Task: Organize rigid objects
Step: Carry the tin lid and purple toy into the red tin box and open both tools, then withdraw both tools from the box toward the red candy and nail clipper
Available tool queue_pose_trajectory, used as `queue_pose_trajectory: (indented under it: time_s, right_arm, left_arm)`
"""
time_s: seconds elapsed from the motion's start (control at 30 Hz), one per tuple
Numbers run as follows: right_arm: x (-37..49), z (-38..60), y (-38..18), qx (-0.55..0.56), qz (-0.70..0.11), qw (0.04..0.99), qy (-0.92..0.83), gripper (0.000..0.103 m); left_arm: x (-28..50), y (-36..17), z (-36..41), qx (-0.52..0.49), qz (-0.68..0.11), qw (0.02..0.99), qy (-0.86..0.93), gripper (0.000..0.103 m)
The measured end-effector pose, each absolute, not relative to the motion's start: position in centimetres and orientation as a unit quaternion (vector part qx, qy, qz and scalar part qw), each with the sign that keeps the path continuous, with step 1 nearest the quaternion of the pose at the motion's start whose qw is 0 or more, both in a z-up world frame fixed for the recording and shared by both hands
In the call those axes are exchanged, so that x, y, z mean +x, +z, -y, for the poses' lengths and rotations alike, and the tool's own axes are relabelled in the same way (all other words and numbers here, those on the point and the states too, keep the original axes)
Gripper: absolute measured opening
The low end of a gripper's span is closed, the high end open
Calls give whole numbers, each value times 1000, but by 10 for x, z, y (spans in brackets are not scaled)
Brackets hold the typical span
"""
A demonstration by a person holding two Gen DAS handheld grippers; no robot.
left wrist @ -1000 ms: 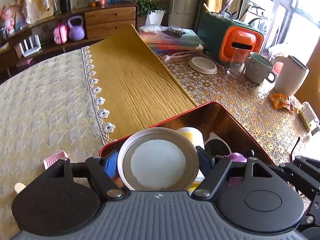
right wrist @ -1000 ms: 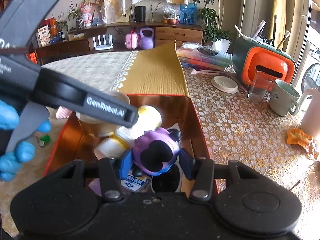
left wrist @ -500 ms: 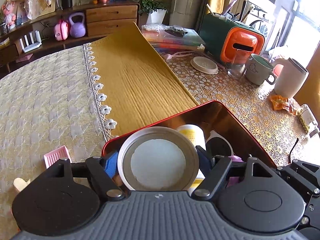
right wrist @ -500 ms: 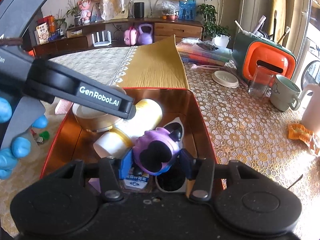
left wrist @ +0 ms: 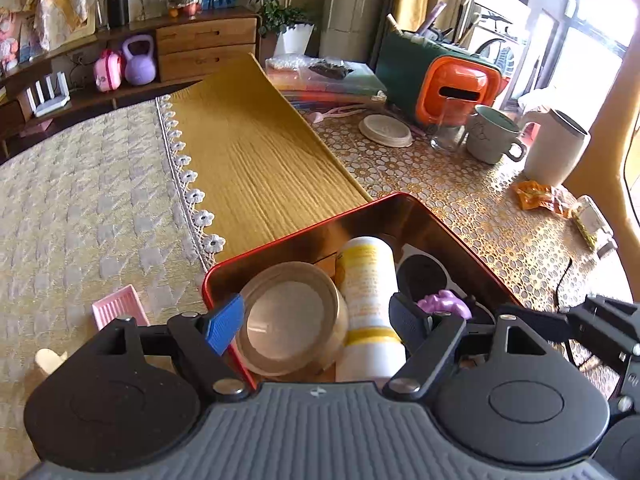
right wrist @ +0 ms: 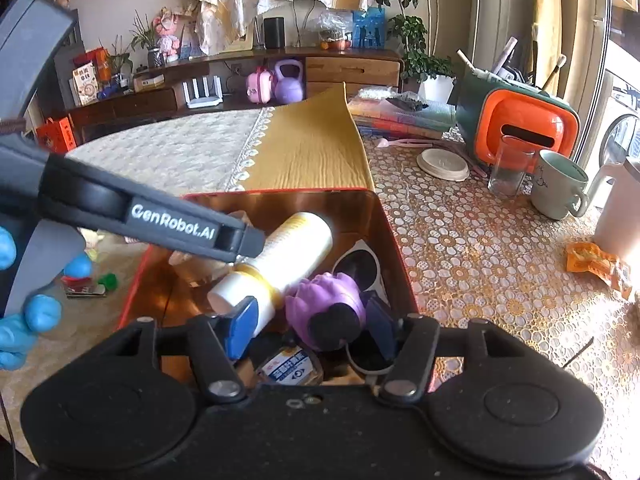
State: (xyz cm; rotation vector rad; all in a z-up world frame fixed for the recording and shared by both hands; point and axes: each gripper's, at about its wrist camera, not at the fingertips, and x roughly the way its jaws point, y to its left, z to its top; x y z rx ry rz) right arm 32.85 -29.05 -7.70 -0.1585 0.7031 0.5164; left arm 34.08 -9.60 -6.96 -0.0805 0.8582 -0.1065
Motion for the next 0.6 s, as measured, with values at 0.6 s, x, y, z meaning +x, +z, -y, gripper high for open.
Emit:
queue_pose_trajectory:
  time_s: [0.6]
  right_arm:
    - [279,282,-38,-44,-325,902,282,70]
  left_arm:
    - [266,-29,53,-38,-387,918,-77,80]
